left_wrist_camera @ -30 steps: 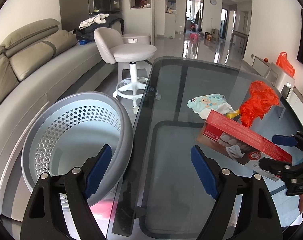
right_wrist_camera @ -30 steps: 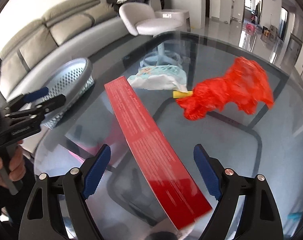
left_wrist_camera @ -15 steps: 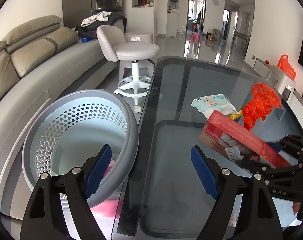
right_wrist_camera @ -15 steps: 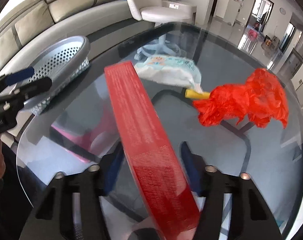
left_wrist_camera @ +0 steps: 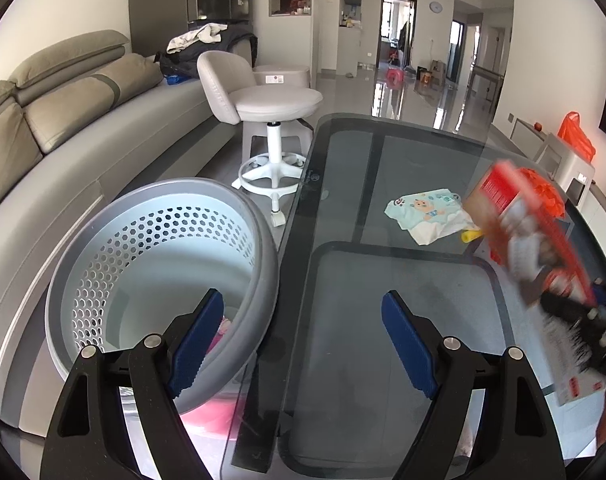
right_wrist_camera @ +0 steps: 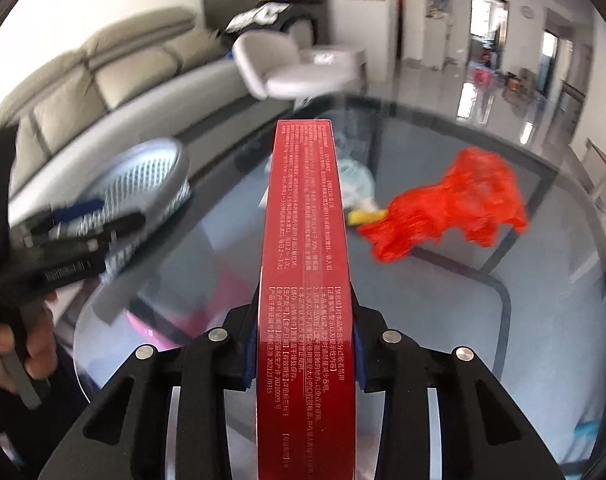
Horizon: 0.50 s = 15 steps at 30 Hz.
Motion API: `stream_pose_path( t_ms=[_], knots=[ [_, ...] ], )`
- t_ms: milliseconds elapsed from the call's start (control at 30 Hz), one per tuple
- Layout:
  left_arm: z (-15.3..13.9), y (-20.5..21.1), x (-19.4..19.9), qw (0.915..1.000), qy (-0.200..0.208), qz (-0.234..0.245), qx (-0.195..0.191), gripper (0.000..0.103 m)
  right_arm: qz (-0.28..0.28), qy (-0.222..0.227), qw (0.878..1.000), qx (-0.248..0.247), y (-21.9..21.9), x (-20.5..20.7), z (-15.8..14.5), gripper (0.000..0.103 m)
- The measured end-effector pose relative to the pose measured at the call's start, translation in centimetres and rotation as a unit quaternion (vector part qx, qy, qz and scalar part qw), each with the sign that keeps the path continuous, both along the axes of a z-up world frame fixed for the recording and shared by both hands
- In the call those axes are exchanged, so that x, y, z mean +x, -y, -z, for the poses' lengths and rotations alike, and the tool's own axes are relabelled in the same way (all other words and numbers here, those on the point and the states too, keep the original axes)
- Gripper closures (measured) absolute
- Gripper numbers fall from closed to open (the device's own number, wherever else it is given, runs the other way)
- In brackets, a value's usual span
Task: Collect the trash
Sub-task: 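Close the left tool on the baby-wipes packet while the right tool holds the red box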
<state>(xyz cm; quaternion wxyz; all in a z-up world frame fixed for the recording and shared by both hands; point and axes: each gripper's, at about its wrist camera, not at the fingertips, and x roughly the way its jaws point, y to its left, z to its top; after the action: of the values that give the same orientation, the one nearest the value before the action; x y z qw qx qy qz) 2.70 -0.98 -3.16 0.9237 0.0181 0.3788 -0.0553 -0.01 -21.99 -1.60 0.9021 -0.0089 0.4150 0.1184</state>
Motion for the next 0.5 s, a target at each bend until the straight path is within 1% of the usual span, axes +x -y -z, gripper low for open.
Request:
stream_pose_path(
  t_ms=[133,233,333,500],
  knots=[
    [-0.4,1.4,0.3,0.9999,0.004,0.011,0.003,0.023,0.053,0.023,0.998,0.027,2.7,0.1,-1.5,0.069],
    [-0.7,2.6,0.8,0.9997,0.003,0.025,0.003,0.023,0.089,0.027,0.995,0.048,4.7,0.5,-1.6,0.069],
    [-1.1,3.9,1.7,0.9994,0.007,0.035,0.004,0.018,0.112,0.031,0.991,0.072,6.4,0.7,-1.7,0.069],
    [-1.4,6.7,3.6,0.9984,0.012,0.055,0.005,0.015,0.129,0.029,0.987,0.094,8.0,0.6,-2.0,0.069]
  ],
)
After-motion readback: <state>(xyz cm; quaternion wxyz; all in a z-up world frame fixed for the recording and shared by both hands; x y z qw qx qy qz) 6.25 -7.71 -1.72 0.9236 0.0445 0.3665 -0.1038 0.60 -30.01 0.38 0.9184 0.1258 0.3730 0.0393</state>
